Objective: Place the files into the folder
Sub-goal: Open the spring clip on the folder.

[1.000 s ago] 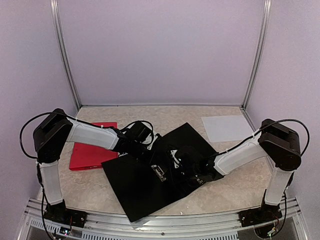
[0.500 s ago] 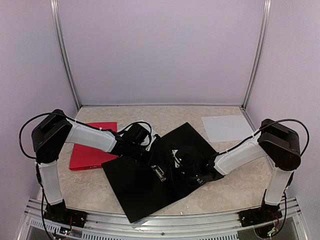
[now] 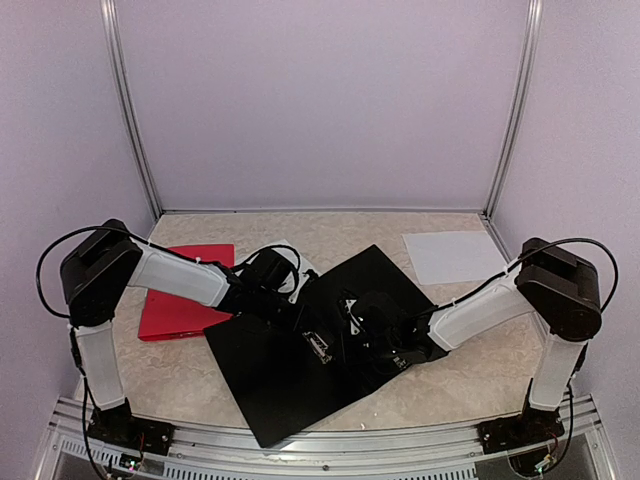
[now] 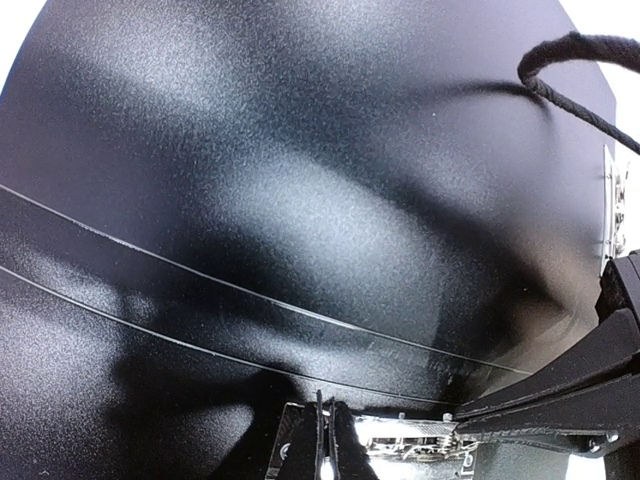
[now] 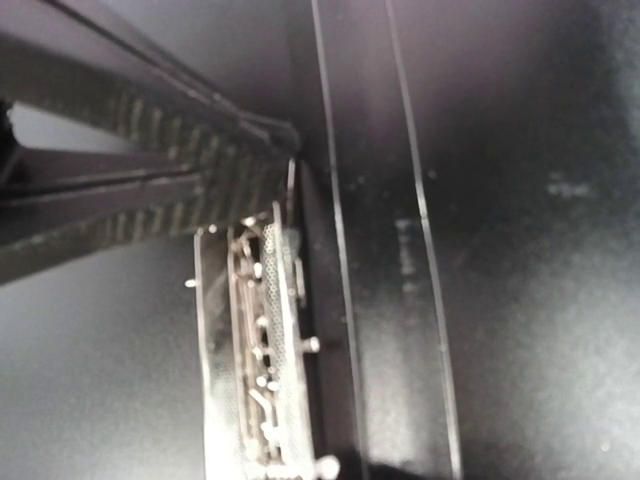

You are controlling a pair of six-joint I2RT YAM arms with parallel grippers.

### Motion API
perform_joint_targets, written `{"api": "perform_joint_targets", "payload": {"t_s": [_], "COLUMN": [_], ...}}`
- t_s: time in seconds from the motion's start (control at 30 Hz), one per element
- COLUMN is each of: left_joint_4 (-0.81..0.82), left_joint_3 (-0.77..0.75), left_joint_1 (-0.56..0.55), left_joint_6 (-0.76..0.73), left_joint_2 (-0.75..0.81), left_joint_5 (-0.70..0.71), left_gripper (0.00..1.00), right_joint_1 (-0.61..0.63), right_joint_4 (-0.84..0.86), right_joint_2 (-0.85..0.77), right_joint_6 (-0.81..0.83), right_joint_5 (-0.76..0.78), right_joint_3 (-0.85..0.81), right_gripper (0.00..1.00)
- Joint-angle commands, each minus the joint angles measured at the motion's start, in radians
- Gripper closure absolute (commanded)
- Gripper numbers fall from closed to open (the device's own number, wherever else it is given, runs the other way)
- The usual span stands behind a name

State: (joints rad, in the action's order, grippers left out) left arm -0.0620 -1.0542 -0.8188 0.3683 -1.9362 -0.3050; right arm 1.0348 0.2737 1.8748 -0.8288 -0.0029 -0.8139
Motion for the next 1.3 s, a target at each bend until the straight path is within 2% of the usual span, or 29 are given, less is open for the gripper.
{"api": "perform_joint_targets", "payload": {"t_s": [0.0, 0.27, 0.53, 0.77, 1.07, 1.17, 1.27], "left_joint_4": [-0.330, -0.335, -0.360, -0.385, -0.368, -0.361, -0.337], "left_joint_3": [0.107, 0.115, 0.032, -0.096, -0.218, -0.243, -0.263], "left_joint_1": [-0.092, -0.111, -0.115, -0.115, -0.121, -0.124, -0.129], "left_joint_6": [0.004, 0.006, -0.002, 0.018, 0.065, 0.074, 0.087], "left_joint_2": [-0.056, 0.043, 0.075, 0.065, 0.056, 0.041, 0.036], "left_joint_5": [-0.230, -0.188, -0.163, -0.105, -0.094, -0.104, -0.131], "left_gripper": [1.00, 1.00, 1.00, 1.00, 1.00, 0.96, 0.89], "right_joint_1": [-0.051, -0.050, -0.045, -0.013, -0.007, -0.007, -0.006], "right_joint_4": [-0.314, -0.332, -0.324, -0.277, -0.183, -0.146, -0.090], "right_joint_2": [0.187, 0.182, 0.163, 0.001, -0.237, -0.281, -0.350], "right_joint_6": [-0.055, -0.052, -0.036, 0.064, 0.181, 0.190, 0.181], "right_joint_5": [0.127, 0.138, 0.143, 0.177, 0.179, 0.165, 0.157], "right_joint_3": [0.065, 0.061, 0.058, 0.077, 0.127, 0.163, 0.220], "right_gripper": [1.00, 1.00, 1.00, 1.00, 0.61, 0.54, 0.48]}}
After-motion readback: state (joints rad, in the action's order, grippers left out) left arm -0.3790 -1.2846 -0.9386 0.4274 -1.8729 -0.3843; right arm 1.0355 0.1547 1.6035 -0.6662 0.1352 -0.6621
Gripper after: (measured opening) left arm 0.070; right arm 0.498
